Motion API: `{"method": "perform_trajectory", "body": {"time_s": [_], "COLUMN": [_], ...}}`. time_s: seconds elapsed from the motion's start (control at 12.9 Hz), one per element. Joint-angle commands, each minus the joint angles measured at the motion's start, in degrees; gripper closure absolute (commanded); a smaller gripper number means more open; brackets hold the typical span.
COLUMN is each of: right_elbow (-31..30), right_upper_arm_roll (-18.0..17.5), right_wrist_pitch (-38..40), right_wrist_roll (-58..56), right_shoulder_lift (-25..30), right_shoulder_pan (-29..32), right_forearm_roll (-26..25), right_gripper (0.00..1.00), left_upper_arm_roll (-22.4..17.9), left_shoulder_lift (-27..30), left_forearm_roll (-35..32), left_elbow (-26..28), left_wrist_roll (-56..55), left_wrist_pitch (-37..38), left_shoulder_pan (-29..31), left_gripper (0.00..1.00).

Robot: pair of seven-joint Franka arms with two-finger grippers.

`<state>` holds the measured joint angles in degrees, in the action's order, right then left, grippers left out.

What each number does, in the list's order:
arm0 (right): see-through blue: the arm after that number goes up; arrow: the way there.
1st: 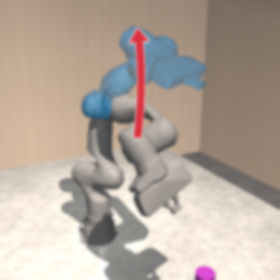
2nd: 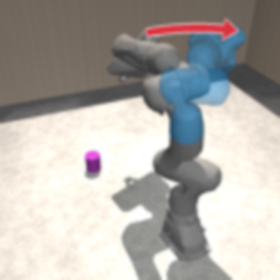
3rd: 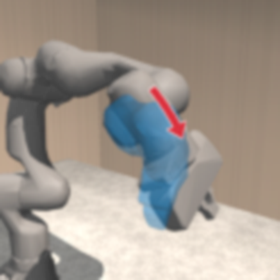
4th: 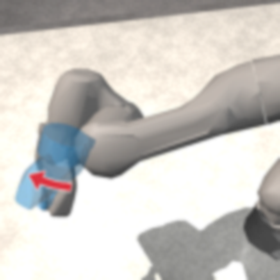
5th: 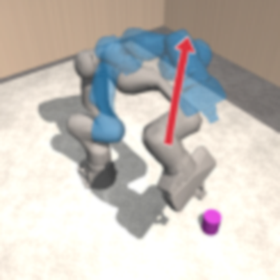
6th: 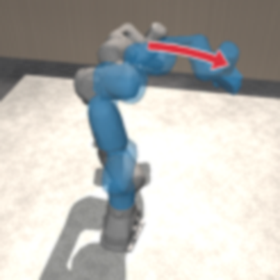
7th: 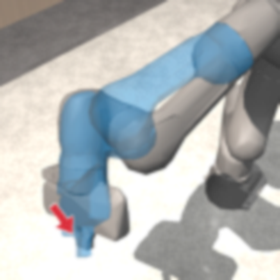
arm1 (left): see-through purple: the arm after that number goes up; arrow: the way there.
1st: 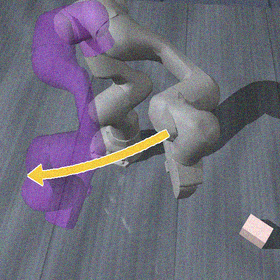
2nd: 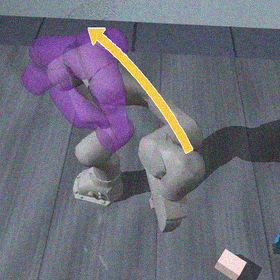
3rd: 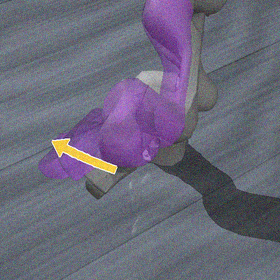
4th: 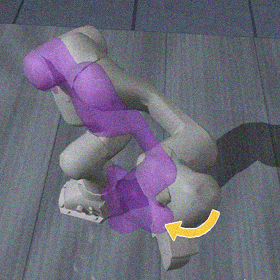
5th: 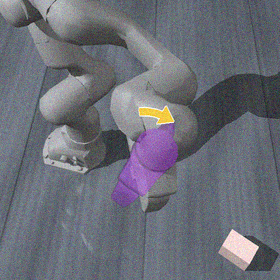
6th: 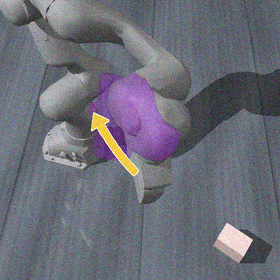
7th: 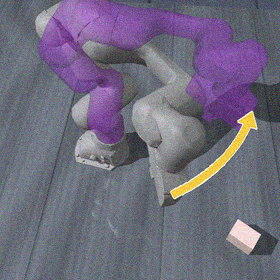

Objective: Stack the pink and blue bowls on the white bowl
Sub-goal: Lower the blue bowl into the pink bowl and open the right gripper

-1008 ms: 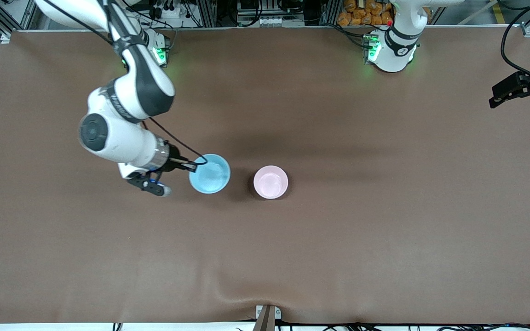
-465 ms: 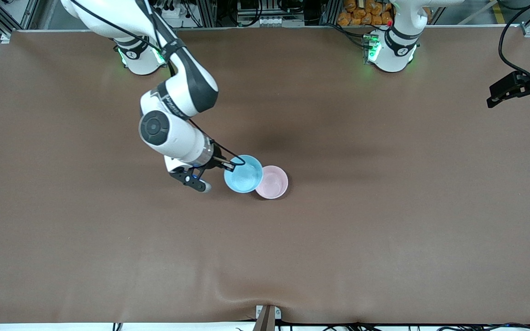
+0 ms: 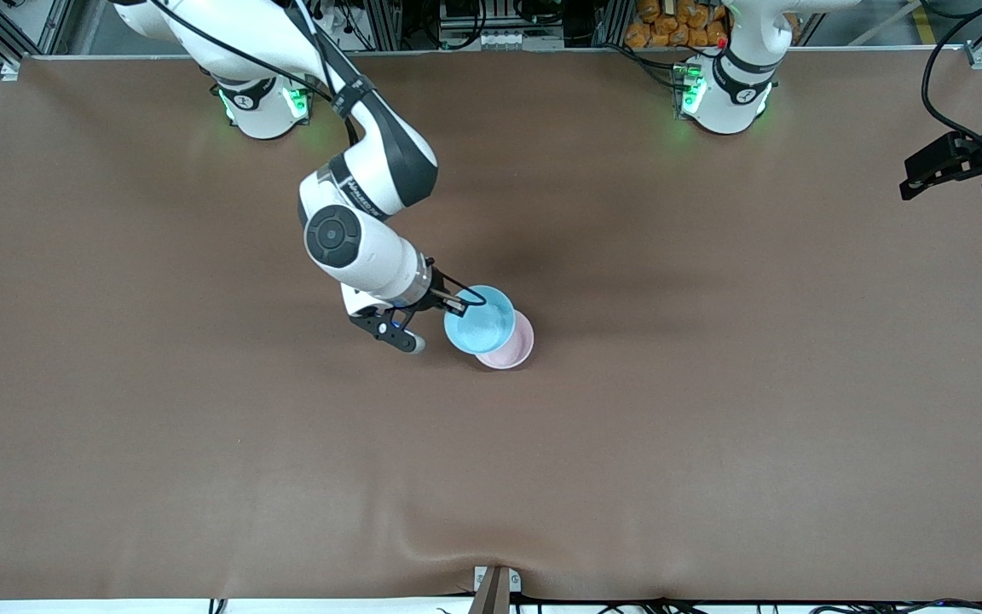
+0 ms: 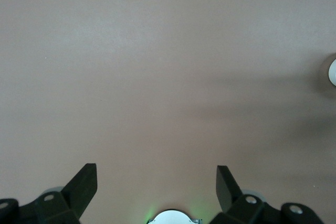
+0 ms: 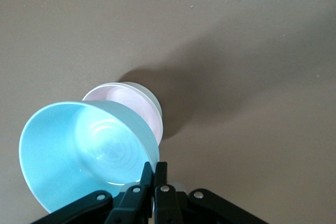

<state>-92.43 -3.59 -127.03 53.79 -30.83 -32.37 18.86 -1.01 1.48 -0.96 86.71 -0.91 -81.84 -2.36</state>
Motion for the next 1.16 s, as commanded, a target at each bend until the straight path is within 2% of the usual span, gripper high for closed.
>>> {"method": "perform_trajectory", "body": {"time_s": [0.0, 1.09], "right_elbow": [2.2, 1.9], "right_upper_arm_roll": [0.5, 0.8], "right_wrist_pitch": [-2.2, -7.6], "right_wrist_roll": [2.2, 2.9], "right_shoulder_lift": [-3.1, -7.3], "right_shoulder_pan": [-2.0, -4.5], "right_forearm_roll": [0.3, -0.1], "right_gripper": [0.97, 0.96], "left_upper_arm_roll": [0.1, 0.1], "left_shoulder_lift": [-0.1, -0.2], "left_forearm_roll": [-0.6, -0.2], "left_elbow": [-0.7, -0.2], "left_wrist_roll": [0.5, 0.6], "left_wrist_pitch": [0.5, 1.1], "left_shoulder_pan": [-0.2, -0.2], "left_gripper": [0.00, 0.00]}}
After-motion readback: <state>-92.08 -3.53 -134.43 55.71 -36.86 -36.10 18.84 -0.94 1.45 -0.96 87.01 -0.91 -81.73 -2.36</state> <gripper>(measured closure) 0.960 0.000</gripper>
